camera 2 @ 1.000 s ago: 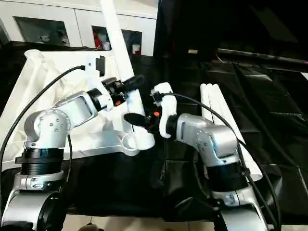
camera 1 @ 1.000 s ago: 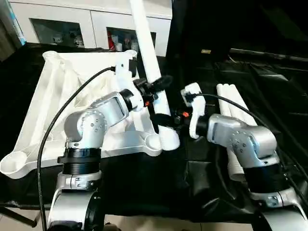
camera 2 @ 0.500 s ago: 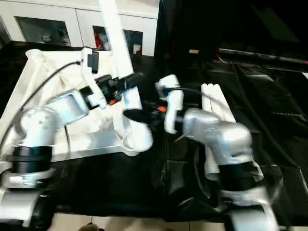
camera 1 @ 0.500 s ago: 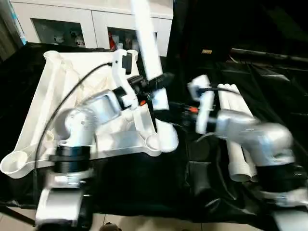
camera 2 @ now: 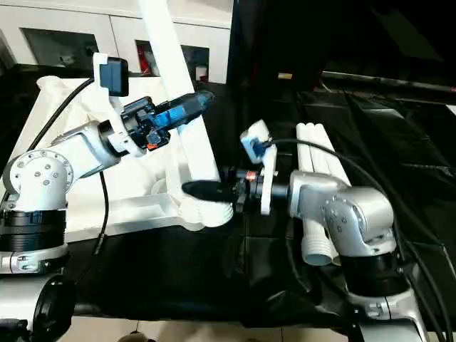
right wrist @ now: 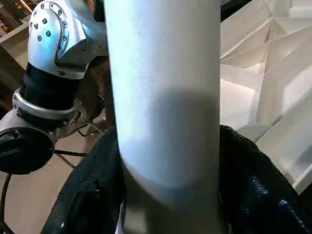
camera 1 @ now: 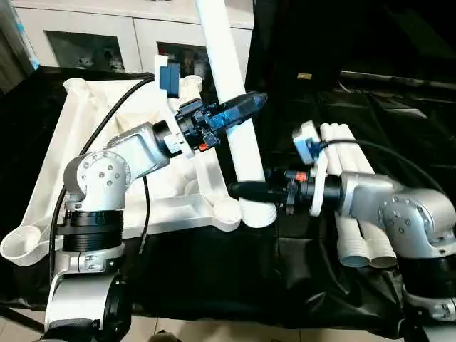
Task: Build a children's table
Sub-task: Pick table leg
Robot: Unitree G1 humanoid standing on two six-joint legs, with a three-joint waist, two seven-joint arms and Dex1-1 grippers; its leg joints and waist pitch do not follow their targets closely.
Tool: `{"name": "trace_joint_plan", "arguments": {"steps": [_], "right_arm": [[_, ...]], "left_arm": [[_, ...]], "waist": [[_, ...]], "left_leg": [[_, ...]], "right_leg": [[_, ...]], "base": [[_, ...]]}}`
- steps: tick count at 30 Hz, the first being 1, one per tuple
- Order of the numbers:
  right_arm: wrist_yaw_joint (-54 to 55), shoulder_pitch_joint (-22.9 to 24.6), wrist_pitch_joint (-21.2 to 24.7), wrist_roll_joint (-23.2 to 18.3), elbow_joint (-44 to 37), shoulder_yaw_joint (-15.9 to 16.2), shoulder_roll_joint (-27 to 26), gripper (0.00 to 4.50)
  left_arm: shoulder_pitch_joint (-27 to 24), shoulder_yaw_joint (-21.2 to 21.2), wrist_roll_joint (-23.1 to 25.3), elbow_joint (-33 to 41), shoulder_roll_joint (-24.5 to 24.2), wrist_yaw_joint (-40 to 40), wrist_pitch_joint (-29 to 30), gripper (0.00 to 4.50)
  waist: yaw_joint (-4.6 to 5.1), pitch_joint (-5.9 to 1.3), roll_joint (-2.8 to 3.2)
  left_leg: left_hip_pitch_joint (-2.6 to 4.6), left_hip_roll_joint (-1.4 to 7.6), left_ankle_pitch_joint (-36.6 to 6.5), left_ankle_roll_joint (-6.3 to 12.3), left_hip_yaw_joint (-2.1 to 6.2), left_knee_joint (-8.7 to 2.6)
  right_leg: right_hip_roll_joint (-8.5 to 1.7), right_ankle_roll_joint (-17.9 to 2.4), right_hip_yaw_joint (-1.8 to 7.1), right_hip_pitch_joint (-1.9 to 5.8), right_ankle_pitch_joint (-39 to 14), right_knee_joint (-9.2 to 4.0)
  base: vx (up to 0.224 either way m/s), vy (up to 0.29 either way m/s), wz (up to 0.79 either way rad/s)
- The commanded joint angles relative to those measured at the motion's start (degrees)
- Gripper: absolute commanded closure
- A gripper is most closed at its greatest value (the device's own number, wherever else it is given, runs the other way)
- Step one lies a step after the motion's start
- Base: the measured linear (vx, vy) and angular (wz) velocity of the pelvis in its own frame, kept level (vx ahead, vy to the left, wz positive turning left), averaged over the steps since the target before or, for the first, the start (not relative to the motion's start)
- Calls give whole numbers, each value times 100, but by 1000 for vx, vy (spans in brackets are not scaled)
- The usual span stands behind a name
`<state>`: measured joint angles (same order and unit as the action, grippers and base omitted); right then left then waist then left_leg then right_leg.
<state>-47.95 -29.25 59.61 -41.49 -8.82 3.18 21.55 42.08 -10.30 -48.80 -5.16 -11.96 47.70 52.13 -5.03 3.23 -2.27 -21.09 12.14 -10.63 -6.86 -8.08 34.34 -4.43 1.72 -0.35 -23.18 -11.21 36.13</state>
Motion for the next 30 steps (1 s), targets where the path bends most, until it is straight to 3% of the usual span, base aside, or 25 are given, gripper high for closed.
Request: {"name": "trace_joint_plan", "arguments": {"steps": [1,5,8,11,14,17,18,20,23,25,30], "right_arm": [[139,38,74,77,-9,70,20,224],[210,25,13,111,-20,84,-28,242],[448,-7,-208,379,63,148,-79,247],[792,-104,-334,623,172,160,-189,250],[1042,-171,-510,885,243,228,-240,251],[1428,-264,-707,1198,452,295,-393,252],[1492,-271,-759,1248,522,316,-447,252],[1573,-268,-854,1354,600,370,-520,253],[1721,-280,-950,1487,668,462,-636,253],[1736,-285,-971,1509,670,492,-657,253],[1732,-305,-1068,1657,683,621,-717,254]], "left_arm": [[42,86,-203,215,24,168,16,264],[30,159,-138,203,-11,177,-28,264],[-11,227,92,199,6,24,-213,264],[-8,205,340,76,94,-350,-358,194],[0,306,798,-52,115,-839,-576,184],[50,334,1392,-385,267,-1900,-738,153],[56,274,1430,-465,344,-2128,-749,185],[59,192,1545,-559,462,-2476,-825,212],[15,176,1686,-572,606,-2761,-942,197],[6,161,1675,-566,647,-2776,-959,232],[24,153,1559,-562,760,-2783,-953,246]], "waist": [[4,-418,107],[4,-427,112],[-2,-425,95],[7,-424,103],[15,-418,104],[21,-423,109],[18,-433,39],[7,-446,63],[-1,-454,63],[7,-443,61],[14,-423,83]], "left_leg": [[43,-77,-612,-152,-149,-377],[44,-79,-529,-156,-149,-372],[36,-76,-500,-175,-147,-378],[38,-76,-526,-206,-149,-377],[42,-63,-549,-262,-145,-384],[40,-74,-521,-332,-142,-378],[29,-82,-467,-316,-152,-372],[15,-90,-294,-299,-143,-360],[11,-90,-181,-247,-146,-351],[18,-93,-228,-217,-142,-359],[30,-83,-476,-248,-147,-371]], "right_leg": [[-90,-1406,49,365,29,-343],[-88,-1411,50,363,148,-332],[-92,-1392,47,371,158,-331],[-96,-1350,50,366,89,-339],[-100,-1275,52,362,2,-358],[-93,-1149,55,366,-15,-355],[-92,-1144,59,385,64,-354],[-89,-1168,57,394,302,-324],[-90,-1252,50,401,533,-313],[-85,-1225,45,403,499,-319],[-91,-1220,50,380,205,-349]], "base": [[0,0,0],[0,0,0],[0,0,0],[0,0,0],[0,0,0],[0,0,0],[0,0,0],[0,0,0],[0,0,0],[0,0,0],[0,0,0]]}}
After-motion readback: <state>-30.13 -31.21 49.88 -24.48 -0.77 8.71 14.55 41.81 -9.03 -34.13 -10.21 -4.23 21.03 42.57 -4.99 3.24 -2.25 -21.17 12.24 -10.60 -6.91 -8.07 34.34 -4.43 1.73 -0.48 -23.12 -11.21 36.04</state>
